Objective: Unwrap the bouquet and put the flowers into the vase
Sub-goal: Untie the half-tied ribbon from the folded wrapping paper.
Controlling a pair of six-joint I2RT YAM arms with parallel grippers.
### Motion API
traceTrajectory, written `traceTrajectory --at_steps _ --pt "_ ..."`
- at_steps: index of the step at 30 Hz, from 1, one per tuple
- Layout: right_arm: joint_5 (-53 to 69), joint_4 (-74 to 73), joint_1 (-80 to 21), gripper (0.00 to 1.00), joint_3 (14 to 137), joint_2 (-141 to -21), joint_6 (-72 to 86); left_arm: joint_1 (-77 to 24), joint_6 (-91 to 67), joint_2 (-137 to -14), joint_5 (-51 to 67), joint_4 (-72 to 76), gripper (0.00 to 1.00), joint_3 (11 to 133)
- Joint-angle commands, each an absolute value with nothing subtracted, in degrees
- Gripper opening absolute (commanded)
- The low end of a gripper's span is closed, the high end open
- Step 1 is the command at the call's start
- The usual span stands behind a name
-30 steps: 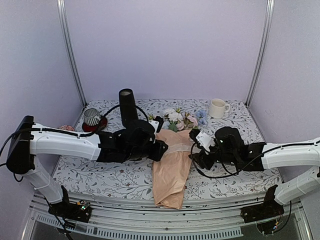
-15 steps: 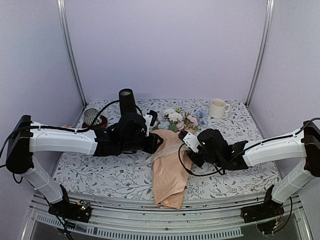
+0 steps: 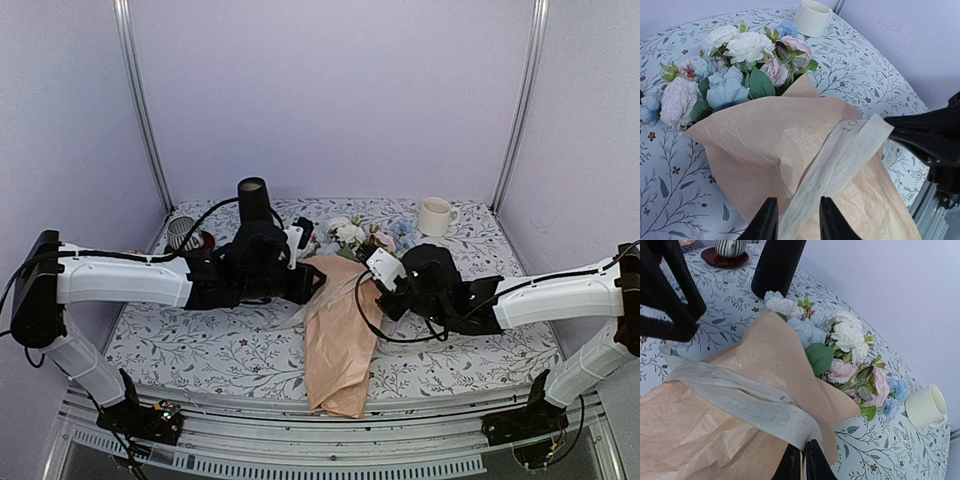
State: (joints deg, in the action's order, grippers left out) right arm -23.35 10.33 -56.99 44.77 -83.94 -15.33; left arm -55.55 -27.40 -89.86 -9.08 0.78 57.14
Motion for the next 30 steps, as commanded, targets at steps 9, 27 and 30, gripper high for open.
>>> traceTrajectory --at_steps 9,27,30 --pt "-16.06 4.92 -52.82 0.04 47.15 -71.98 -7.88 -55.02 -24.84 -87.86 -4.59 0.86 0.31 56.41" --pt "-11.15 1.33 -28.33 0.1 39.01 -66.22 19.96 -56.59 -24.25 -93.85 -2.56 0.62 0.36 60.21" --pt "-8.43 2.69 -22.0 0.13 34.03 -64.84 26.87 -56.56 -24.41 -94.0 -3.08 0.41 0.36 59.83"
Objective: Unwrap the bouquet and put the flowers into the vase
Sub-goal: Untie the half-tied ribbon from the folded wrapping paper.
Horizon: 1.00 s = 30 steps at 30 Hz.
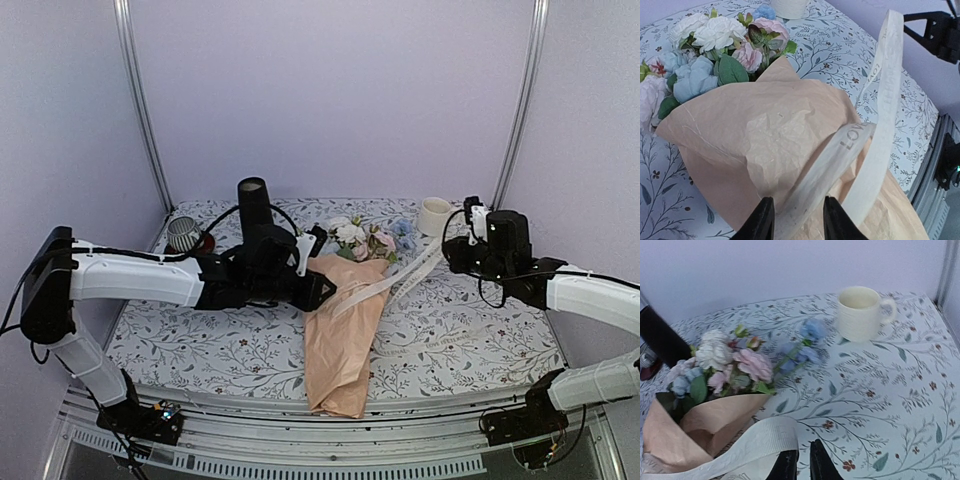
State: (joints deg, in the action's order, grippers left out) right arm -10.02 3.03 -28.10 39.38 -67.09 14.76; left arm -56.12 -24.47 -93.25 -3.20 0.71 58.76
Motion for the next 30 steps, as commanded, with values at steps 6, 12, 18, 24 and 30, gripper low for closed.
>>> traceTrajectory --at_steps 6,12,18,24,30 --pt "1.04 6.35 -10.42 0.35 24.96 -64.01 39.92 -56.58 -24.67 -93.63 -3.7 0.36 0.36 58.65" --pt "2.94 4.09 -9.93 0.42 25.83 -62.13 34.01 -56.52 -24.7 -93.34 -3.92 0.42 0.36 58.18" --pt "-1.42 -2.37 -9.93 0.6 28.79 -59.8 32.37 -56.75 -24.8 -93.68 -3.3 0.88 0.36 58.43" --pt "-8.25 -14.22 -9.91 0.69 33.89 -60.7 33.59 -56.97 -25.11 -93.13 -3.75 0.88 0.36 58.3" --pt "-11.95 -30.85 -9.93 0.69 40.49 -67.85 42.48 -57.68 -25.49 -92.84 -4.01 1.49 0.36 58.09"
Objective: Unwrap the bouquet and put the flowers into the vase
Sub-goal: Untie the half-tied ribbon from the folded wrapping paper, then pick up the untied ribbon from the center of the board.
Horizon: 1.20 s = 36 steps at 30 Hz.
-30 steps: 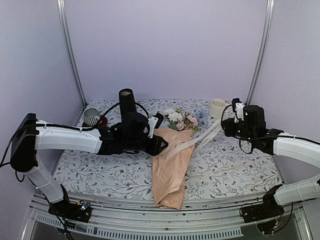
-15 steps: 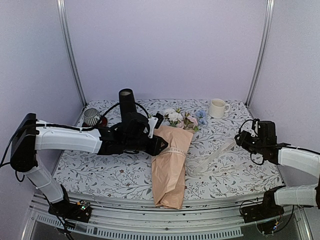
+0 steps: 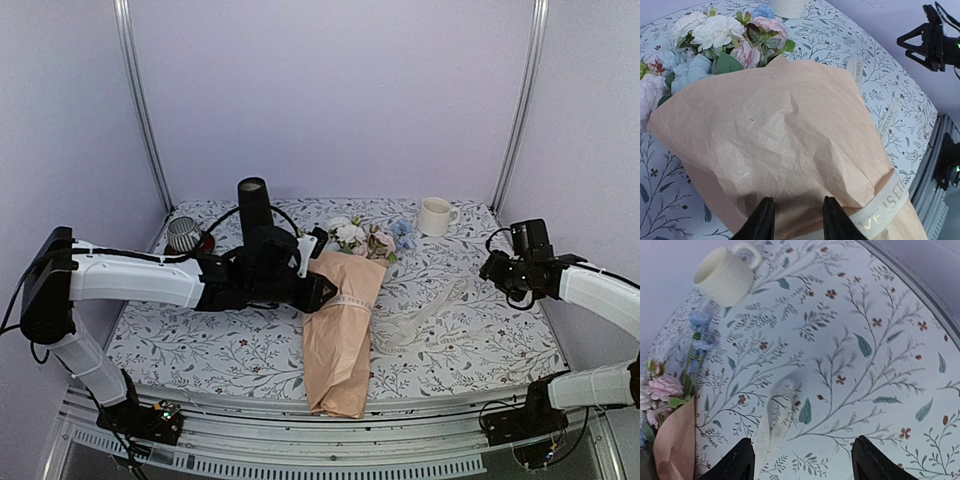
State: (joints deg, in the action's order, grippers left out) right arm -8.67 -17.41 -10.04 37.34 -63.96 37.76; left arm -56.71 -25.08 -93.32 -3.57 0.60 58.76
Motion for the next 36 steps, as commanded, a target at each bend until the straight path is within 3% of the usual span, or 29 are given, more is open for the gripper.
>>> traceTrajectory --at_steps 1,15,26,36 --pt "-10.94 -31.85 -9.93 0.7 40.85 -68.83 41.62 -57.82 -25.57 -92.96 -4.09 1.68 0.35 58.02" --pt "-3.52 -35.52 -20.7 0.74 42.01 -70.84 34.81 -58.13 -26.02 -94.68 -3.66 5.44 0.35 56.76" --pt "-5.54 -37.53 -31.69 0.75 43.47 -79.39 41.37 -58.1 -25.49 -93.25 -4.2 5.45 0.35 55.63" --pt "4.06 -27.77 -40.41 0.77 42.85 -81.7 26.17 -58.1 -25.64 -90.0 -6.12 4.98 0.35 53.01"
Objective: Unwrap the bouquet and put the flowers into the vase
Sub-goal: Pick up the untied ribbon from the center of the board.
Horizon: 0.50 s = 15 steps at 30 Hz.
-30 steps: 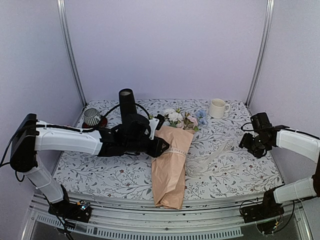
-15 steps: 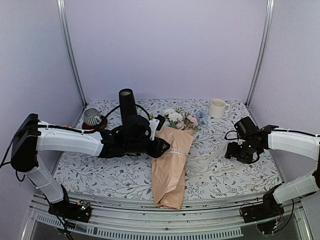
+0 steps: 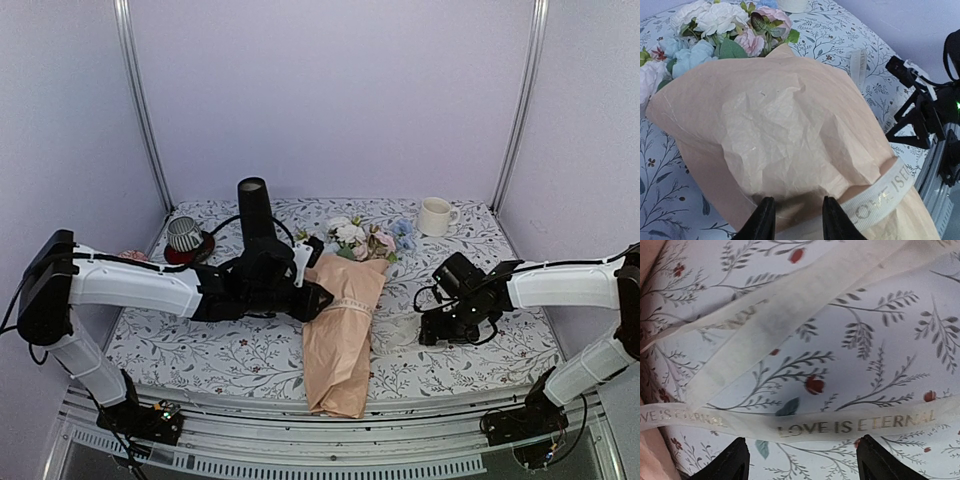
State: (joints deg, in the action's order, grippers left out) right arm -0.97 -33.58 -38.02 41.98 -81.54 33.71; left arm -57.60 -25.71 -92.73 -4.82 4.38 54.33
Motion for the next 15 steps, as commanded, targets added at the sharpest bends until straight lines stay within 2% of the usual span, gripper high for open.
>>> traceTrajectory --at_steps 1,5,12,15 --pt "5.37 -25.99 -40.78 0.77 42.34 -81.33 24.97 -58.14 -25.73 -89.8 -6.17 5.19 0.35 52.93" --pt "10.72 -16.5 -42.46 0.74 39.29 -79.27 21.15 -58.12 -25.7 -89.26 -6.53 5.28 0.35 53.01" --pt "9.55 -19.1 -45.87 0.62 43.88 -84.88 14.57 -58.13 -26.16 -87.98 -7.14 4.48 0.35 52.71" --pt "15.88 -12.42 -46.62 0.62 40.4 -81.68 13.3 -58.1 -26.43 -87.34 -7.58 4.45 0.35 52.39"
